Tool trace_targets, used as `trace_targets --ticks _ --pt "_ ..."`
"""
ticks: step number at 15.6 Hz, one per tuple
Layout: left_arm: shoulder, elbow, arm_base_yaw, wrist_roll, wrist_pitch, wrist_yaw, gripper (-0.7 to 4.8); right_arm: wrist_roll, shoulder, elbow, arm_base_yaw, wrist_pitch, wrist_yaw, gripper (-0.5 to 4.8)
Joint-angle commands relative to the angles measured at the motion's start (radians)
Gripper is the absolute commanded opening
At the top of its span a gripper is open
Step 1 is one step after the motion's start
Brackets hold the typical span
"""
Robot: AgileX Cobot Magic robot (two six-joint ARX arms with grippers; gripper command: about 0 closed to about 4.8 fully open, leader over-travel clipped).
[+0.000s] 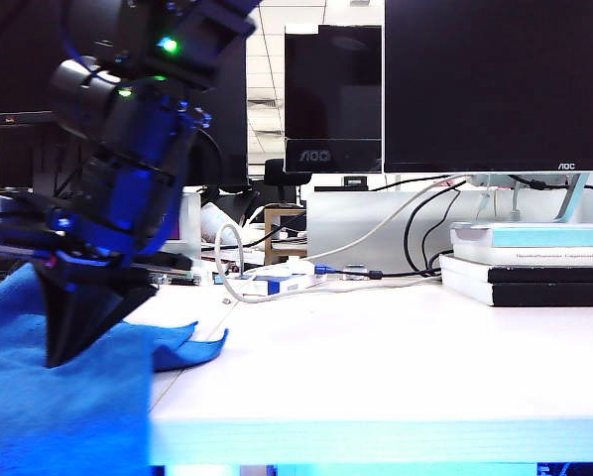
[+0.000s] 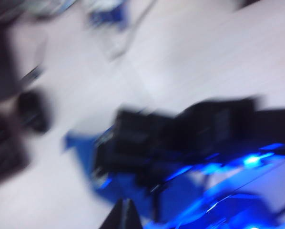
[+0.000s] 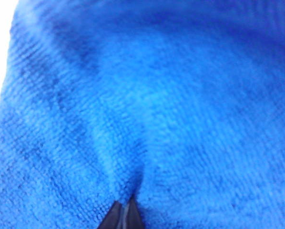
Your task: Wipe the table from right to left using the rag.
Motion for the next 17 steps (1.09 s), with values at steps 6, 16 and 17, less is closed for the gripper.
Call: trace_targets --ticks 6,16,17 --pt "-0.005 0.004 0.000 -0.032 -0.095 -0.053 -0.05 0.021 0.064 0.020 0.048 0.076 0.006 -0.01" --pt "-0.006 0.004 0.000 -0.032 -0.097 -0.053 -0.05 0.077 0.160 0.185 0.059 0.070 0.003 -0.01" --pt "-0.007 0.004 0.000 -0.032 -0.097 -0.053 -0.05 0.077 0.182 0.221 0.060 0.055 -0.010 -0.01"
